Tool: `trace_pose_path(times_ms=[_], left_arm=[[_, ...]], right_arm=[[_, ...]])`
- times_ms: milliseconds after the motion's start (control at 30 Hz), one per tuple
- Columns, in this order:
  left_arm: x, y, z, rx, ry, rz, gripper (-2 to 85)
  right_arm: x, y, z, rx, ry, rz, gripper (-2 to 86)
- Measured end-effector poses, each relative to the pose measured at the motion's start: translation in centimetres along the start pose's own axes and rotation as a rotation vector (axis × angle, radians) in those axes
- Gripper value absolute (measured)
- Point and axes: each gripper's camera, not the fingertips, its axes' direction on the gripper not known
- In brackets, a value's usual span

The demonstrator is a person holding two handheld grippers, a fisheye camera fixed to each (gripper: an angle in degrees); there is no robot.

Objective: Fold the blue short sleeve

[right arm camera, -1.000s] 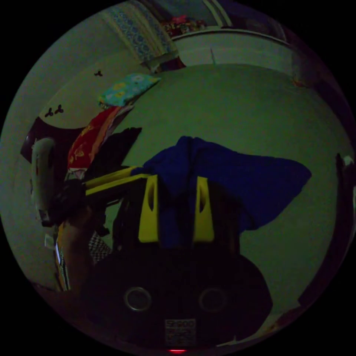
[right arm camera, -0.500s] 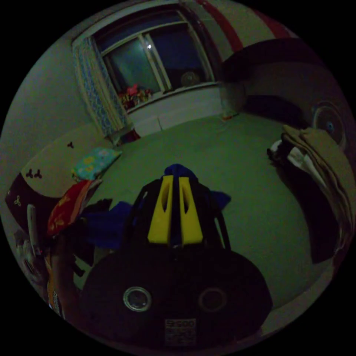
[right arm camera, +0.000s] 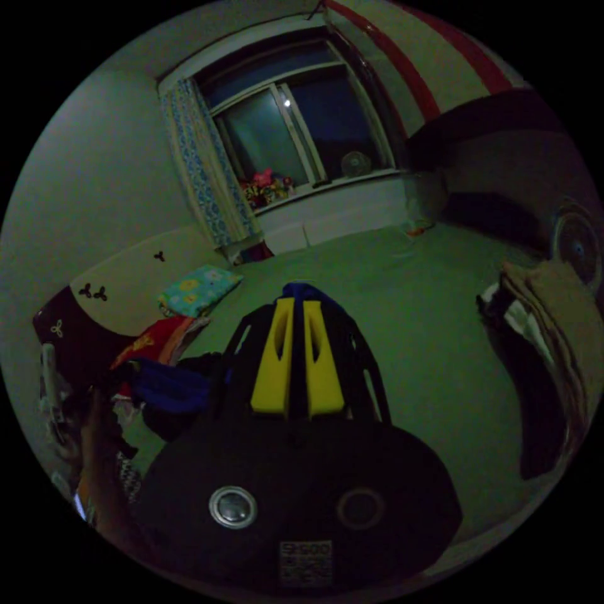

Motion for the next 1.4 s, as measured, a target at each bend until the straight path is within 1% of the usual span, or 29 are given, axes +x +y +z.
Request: trace_pose_path(times_ms=[100, 200, 300, 400, 500, 533, 600, 633, 667, 700, 733, 767, 800, 833, 967, 1100, 1167, 1233, 1333, 1400], left_arm=[[0.1, -2.9, -2.1, 0.023, -0.021, -0.007, 5.0], [0.6, -6.0, -5.3, 0.069, -0.064, 0.001, 5.0], [0.9, -7.1, -9.9, 0.164, -0.056, 0.003, 5.0], [1.6, -5.9, -13.1, 0.180, 0.004, 0.018, 4.9], [3.2, -2.2, -13.4, 0.076, 0.089, 0.052, 4.9], [4.0, -0.1, -12.7, 0.010, 0.140, 0.061, 4.9], [5.2, 3.5, -11.0, -0.107, 0.218, 0.066, 5.1], [6.1, 6.2, -9.5, -0.202, 0.270, 0.065, 5.5], [7.0, 8.8, -8.0, -0.293, 0.313, 0.068, 5.8], [7.5, 10.0, -7.3, -0.339, 0.326, 0.081, 5.9], [8.4, 12.1, -6.2, -0.415, 0.336, 0.113, 6.0], [9.1, 13.7, -5.7, -0.451, 0.328, 0.132, 5.7], [9.4, 14.3, -5.6, -0.457, 0.320, 0.143, 5.5], [9.9, 14.9, -5.5, -0.454, 0.305, 0.168, 5.1], [10.6, 14.3, -5.1, -0.346, 0.220, 0.231, 5.6], [10.4, 13.8, -1.3, -0.354, 0.165, 0.256, 9.2], [10.0, 14.0, 2.3, -0.418, 0.153, 0.241, 12.2], [9.9, 14.7, 5.1, -0.484, 0.141, 0.233, 13.2], [10.4, 16.5, 9.0, -0.604, 0.156, 0.206, 12.2], [11.3, 17.6, 10.3, -0.625, 0.140, 0.220, 9.8]], right_arm=[[-2.1, -6.0, 1.0, -0.038, 0.002, -0.082, -1.1], [-3.4, -11.1, 0.5, -0.005, 0.012, -0.120, -1.1], [-2.2, -14.0, -0.9, 0.014, -0.050, -0.077, -1.1], [1.1, -14.5, -0.4, -0.072, -0.106, -0.002, -1.1], [5.4, -12.6, 2.4, -0.192, -0.017, 0.036, -1.1], [6.3, -12.0, 3.2, -0.225, 0.011, 0.038, -1.1], [10.5, -9.1, 6.0, -0.341, 0.135, 0.067, -0.9], [11.5, -8.4, 6.7, -0.376, 0.161, 0.074, -0.6], [13.6, -6.8, 8.0, -0.461, 0.204, 0.087, -0.2], [15.4, -5.2, 8.8, -0.535, 0.265, 0.098, 0.9], [16.0, -4.5, 9.0, -0.555, 0.293, 0.092, 1.4], [17.1, -3.2, 9.1, -0.568, 0.342, 0.073, 1.9], [17.7, -2.1, 8.9, -0.578, 0.347, 0.054, 2.3], [17.8, -1.6, 8.8, -0.586, 0.331, 0.046, 2.5], [16.7, 1.7, 7.9, -0.647, 0.105, -0.041, 6.1], [14.9, 6.0, 8.4, -0.749, -0.048, -0.097, 12.0], [14.7, 7.6, 9.5, -0.798, -0.075, -0.077, 12.7], [14.6, 8.9, 11.0, -0.840, -0.082, -0.045, 12.9], [13.7, 9.3, 12.4, -0.821, -0.018, -0.075, 12.9], [12.4, 9.4, 13.2, -0.816, 0.030, -0.133, 12.4]])
